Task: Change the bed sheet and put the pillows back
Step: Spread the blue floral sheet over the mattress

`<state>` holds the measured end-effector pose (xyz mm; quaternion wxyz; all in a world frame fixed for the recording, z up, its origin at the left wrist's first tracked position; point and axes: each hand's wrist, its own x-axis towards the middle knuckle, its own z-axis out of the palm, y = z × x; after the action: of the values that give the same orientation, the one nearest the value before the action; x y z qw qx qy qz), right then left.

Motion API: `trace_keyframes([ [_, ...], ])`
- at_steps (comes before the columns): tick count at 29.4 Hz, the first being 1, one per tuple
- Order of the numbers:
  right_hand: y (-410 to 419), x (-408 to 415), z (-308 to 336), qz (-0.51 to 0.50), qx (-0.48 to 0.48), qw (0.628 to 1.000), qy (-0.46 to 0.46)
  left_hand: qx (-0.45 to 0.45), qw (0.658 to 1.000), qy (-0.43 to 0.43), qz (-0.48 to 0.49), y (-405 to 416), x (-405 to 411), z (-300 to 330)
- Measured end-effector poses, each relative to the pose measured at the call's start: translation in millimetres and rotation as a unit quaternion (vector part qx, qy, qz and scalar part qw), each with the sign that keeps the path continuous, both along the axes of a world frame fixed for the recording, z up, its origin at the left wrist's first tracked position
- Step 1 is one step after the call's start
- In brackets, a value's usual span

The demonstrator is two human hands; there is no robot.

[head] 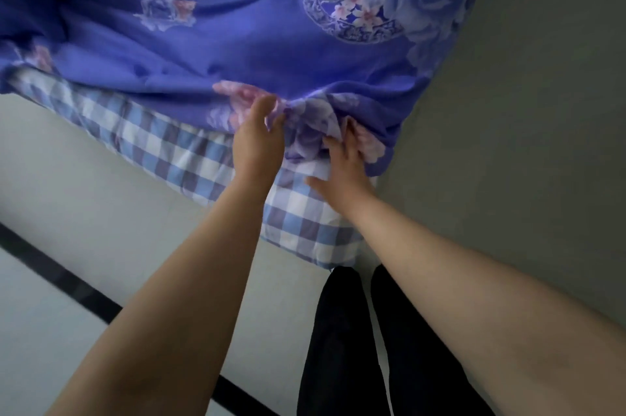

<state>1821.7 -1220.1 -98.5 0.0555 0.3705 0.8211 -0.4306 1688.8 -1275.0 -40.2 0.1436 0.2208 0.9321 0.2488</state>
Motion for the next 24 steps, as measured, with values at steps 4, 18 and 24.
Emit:
trace_keyframes([
  [4,34.6,-10.5,-28.3,0.048,0.012,0.997,-0.065,-0.087,0.994,0.066,0.009,-21.7,20.7,-34.8],
  [18,34.4,1.1,-40.3,-0.079,-0.014,0.992,0.097,-0.048,0.963,-0.263,0.032,11.6,28.8,-76.9],
  [24,8.5,13.6,-9.5,-0.136,-0.199,0.969,0.047,0.058,0.917,-0.394,0.002,-29.1,82.9,-46.1],
])
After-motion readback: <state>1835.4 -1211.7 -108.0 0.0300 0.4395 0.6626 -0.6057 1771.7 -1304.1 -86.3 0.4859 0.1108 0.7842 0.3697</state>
